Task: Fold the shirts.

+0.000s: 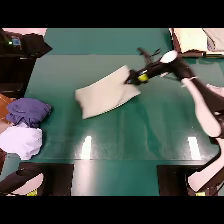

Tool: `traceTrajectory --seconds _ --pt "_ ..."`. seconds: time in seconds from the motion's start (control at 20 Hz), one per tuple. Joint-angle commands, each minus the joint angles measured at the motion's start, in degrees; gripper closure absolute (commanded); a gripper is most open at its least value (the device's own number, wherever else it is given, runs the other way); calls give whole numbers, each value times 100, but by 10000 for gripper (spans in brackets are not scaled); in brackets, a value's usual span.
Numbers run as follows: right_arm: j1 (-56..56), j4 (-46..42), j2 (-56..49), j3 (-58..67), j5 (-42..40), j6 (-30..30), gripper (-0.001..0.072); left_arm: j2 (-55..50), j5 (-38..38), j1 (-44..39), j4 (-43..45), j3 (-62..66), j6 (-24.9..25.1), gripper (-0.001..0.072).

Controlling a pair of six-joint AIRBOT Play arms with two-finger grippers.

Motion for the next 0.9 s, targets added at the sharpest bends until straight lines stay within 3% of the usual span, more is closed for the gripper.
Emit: traceTrajectory --seconds 0.0,0.15,0.45,0.85 --pt "-1163 -1311 883 -212 39 330 695 -2 125 -225 -76 -2 -4 684" --pt "-2509 -1694 1604 -509 22 562 694 -2 192 -225 -90 -4 -9 684" --pt "-4809 -1572 2247 -776 -404 686 695 -2 297 -225 -122 -4 -70 684" --pt "-5386 -1005 2249 -487 -621 678 695 -2 428 -225 -125 -4 -66 684"
